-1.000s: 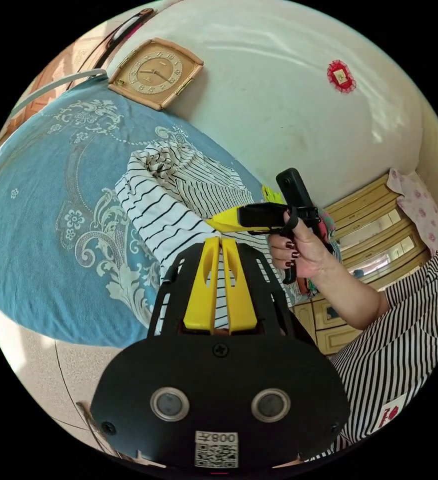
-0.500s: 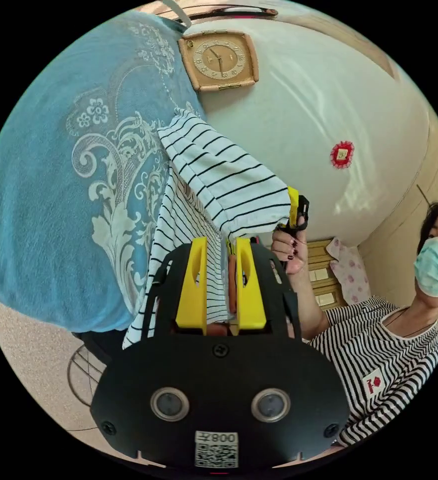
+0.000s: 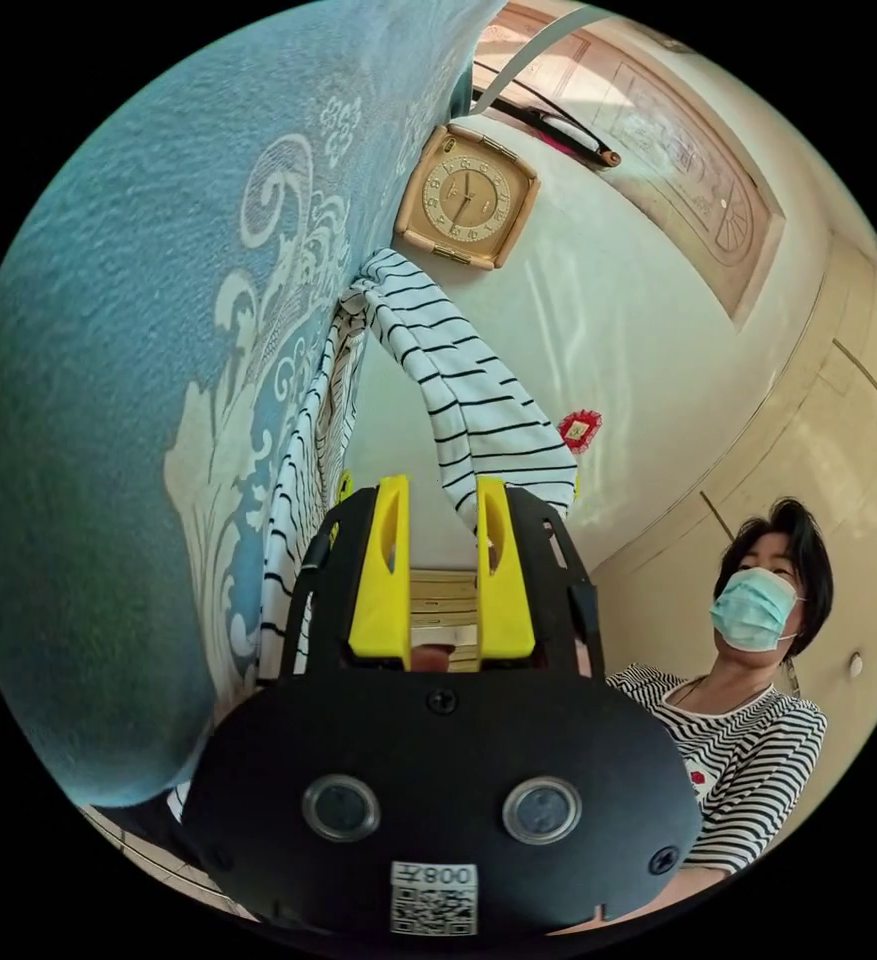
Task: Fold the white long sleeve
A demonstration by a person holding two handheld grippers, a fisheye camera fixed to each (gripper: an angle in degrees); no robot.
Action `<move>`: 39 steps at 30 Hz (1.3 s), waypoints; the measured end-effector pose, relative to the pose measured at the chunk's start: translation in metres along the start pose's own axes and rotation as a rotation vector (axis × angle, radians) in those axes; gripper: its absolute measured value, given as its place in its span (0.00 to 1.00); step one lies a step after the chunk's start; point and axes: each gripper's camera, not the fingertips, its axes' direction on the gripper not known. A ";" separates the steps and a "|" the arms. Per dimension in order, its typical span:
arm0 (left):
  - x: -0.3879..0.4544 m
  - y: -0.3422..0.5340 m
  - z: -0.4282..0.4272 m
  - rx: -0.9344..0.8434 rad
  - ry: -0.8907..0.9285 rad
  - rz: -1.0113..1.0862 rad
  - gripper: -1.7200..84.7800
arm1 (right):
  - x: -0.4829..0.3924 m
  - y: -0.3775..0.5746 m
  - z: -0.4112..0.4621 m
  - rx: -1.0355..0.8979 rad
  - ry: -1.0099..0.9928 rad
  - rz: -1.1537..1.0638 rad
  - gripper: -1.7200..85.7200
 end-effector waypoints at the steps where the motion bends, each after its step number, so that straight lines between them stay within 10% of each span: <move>1: -0.004 0.001 0.005 -0.004 0.008 0.002 0.13 | 0.001 0.000 -0.004 0.000 -0.006 -0.004 0.02; 19: 0.020 0.019 0.216 -0.076 0.162 0.189 0.03 | -0.020 -0.016 -0.151 0.000 0.208 -0.121 0.02; 39: -0.147 0.140 0.563 -0.494 -0.326 0.086 0.03 | 0.189 0.176 -0.374 0.071 0.522 0.300 0.02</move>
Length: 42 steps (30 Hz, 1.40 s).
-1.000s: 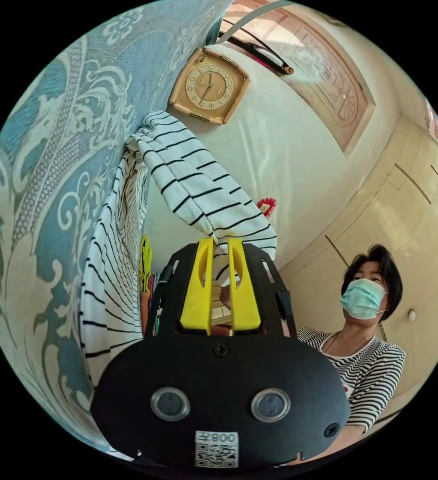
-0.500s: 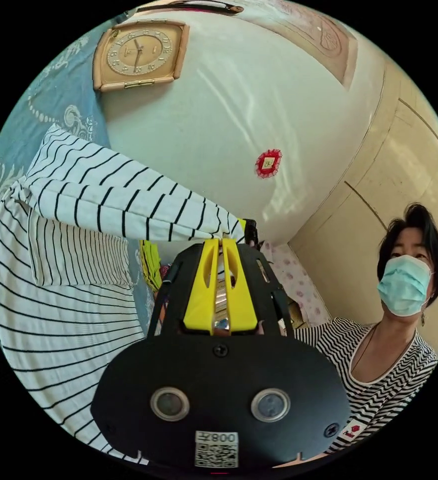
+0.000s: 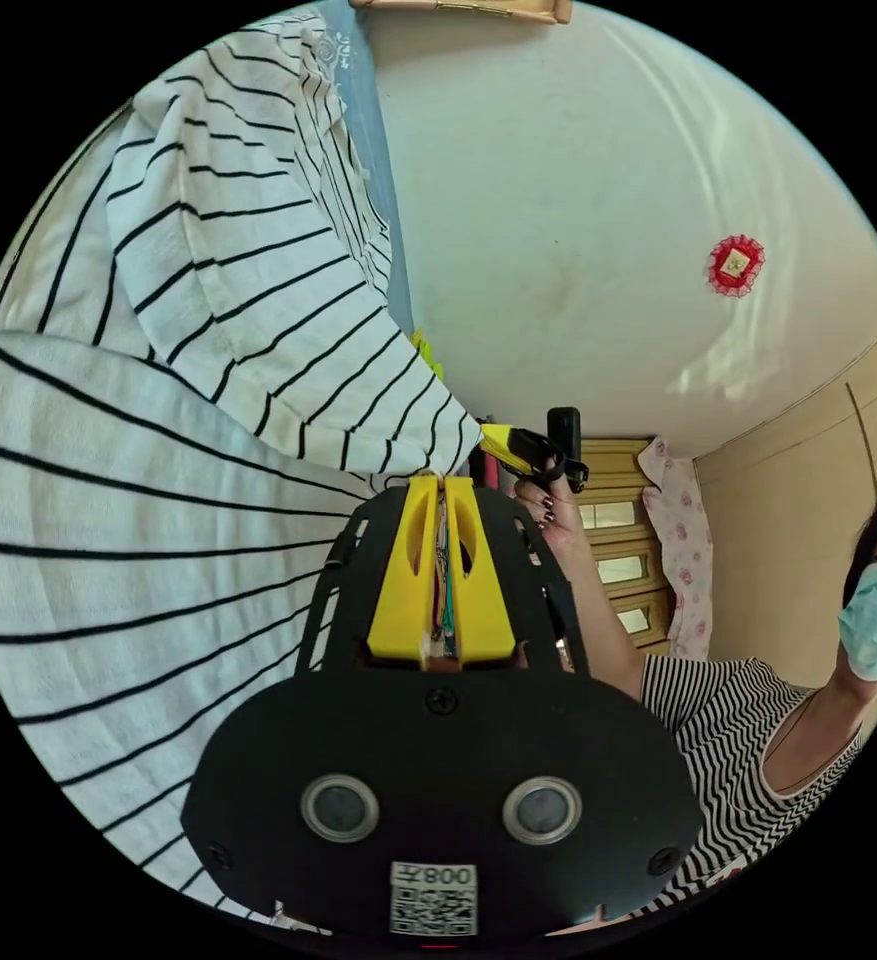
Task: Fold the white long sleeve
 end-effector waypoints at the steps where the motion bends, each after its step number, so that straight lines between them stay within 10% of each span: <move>1: -0.001 -0.003 0.016 -0.007 -0.018 -0.001 0.03 | 0.010 -0.001 0.000 -0.011 0.012 -0.007 0.02; 9: 0.000 -0.019 0.097 0.035 0.095 -0.013 0.03 | 0.035 0.014 -0.030 0.010 0.012 -0.113 0.02; 14: -0.014 -0.038 0.135 0.048 -0.131 -0.011 0.04 | 0.086 0.002 -0.025 0.036 0.269 -0.001 0.03; 42: -0.040 -0.045 0.189 -0.029 -0.034 -0.045 0.03 | 0.137 0.063 -0.014 0.230 0.157 -0.101 0.03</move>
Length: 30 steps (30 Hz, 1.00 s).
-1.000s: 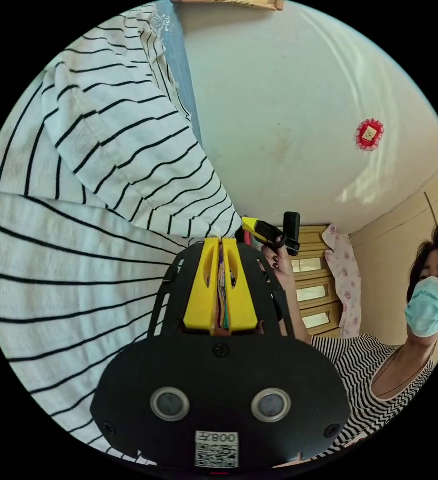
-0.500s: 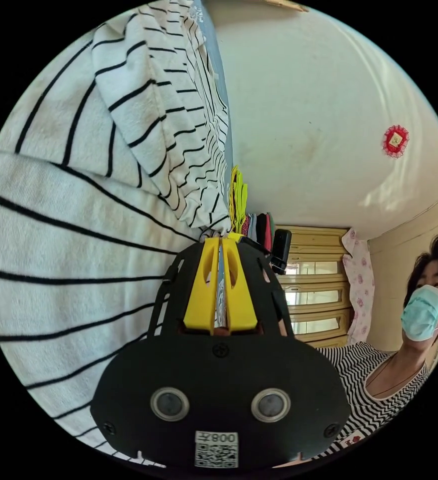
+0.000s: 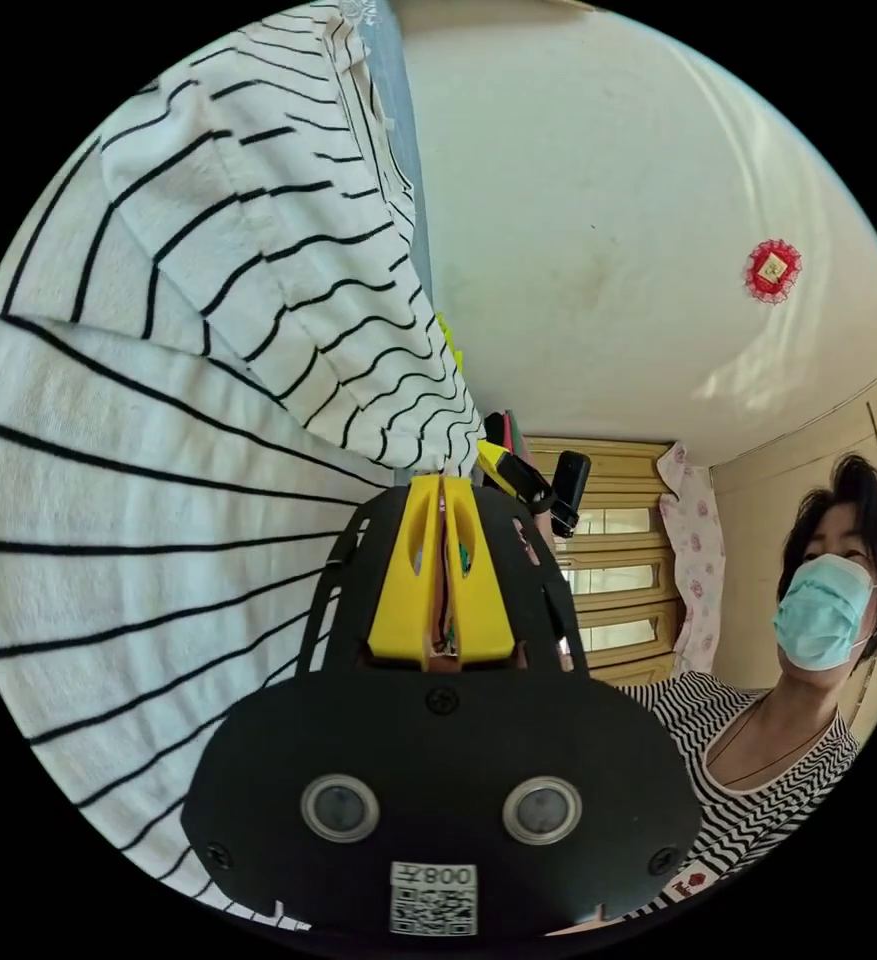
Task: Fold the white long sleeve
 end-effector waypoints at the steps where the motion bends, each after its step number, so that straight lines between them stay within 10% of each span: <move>1: -0.003 -0.001 0.001 -0.012 -0.002 0.003 0.03 | -0.002 -0.010 0.001 -0.021 0.037 -0.003 0.03; 14: -0.012 0.018 -0.141 0.053 -0.197 0.072 0.07 | -0.011 -0.045 0.070 -0.030 0.331 0.150 0.04; 30: -0.066 0.008 -0.351 0.449 -0.254 0.000 0.10 | -0.234 -0.270 0.292 -0.067 0.008 -0.304 0.09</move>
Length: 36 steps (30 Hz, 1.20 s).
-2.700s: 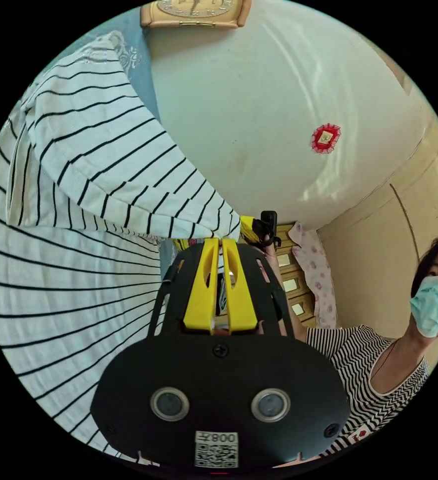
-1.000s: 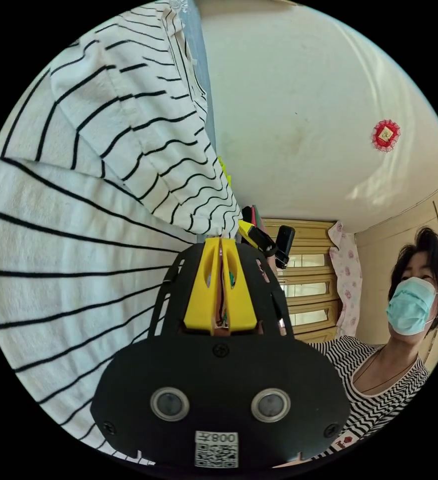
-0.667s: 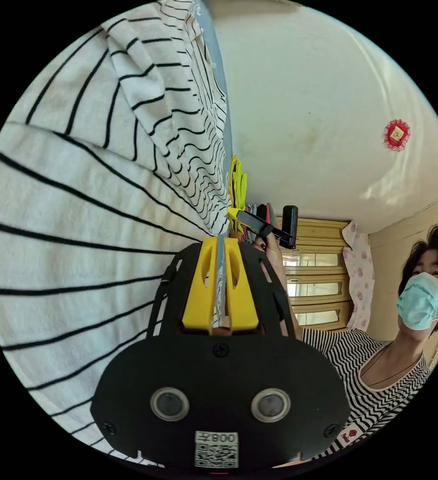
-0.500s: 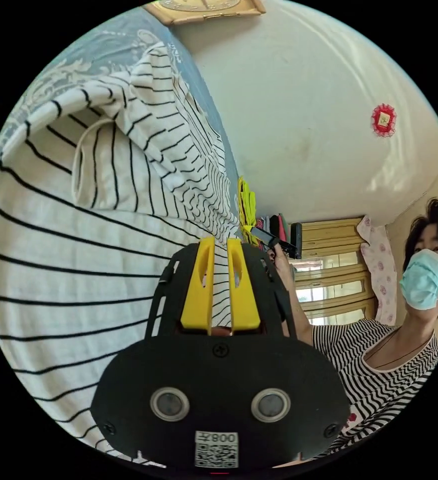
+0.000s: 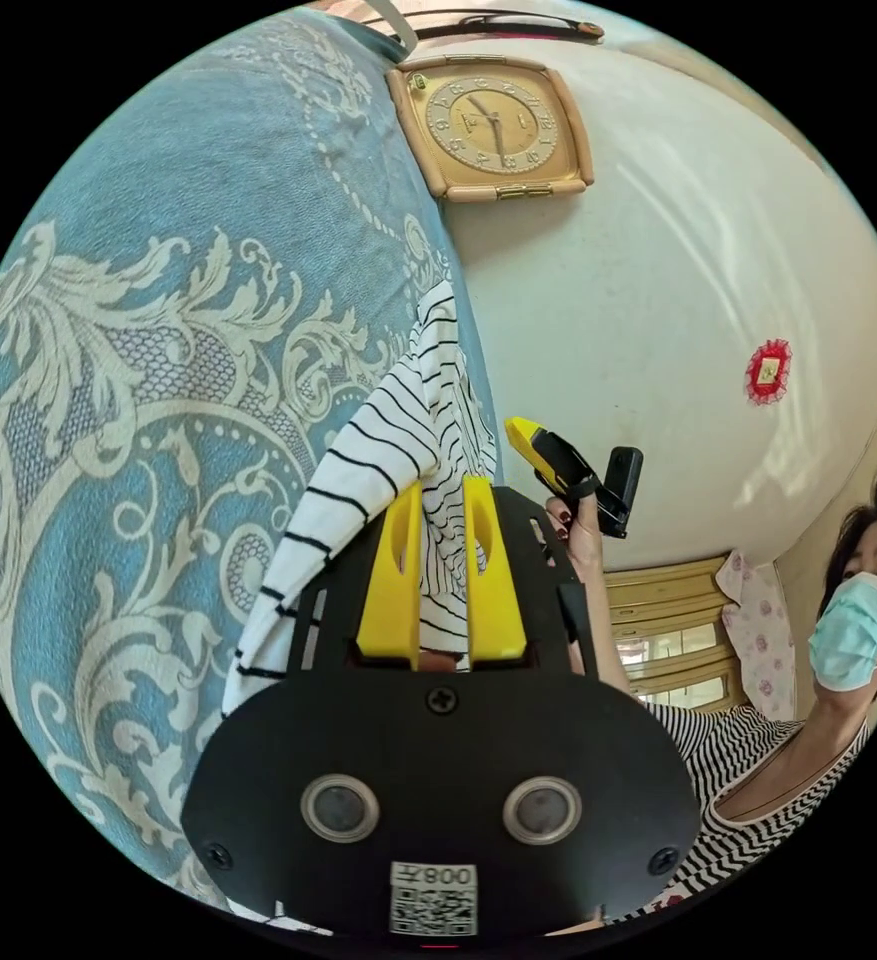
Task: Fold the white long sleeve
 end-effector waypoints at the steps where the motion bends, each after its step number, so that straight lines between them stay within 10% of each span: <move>1: -0.009 -0.003 -0.008 0.019 0.016 -0.011 0.08 | -0.005 -0.020 0.016 -0.009 -0.014 -0.012 0.09; 36: -0.144 -0.096 -0.183 0.185 0.052 -0.019 0.02 | -0.069 -0.286 0.241 -0.166 -0.098 0.031 0.03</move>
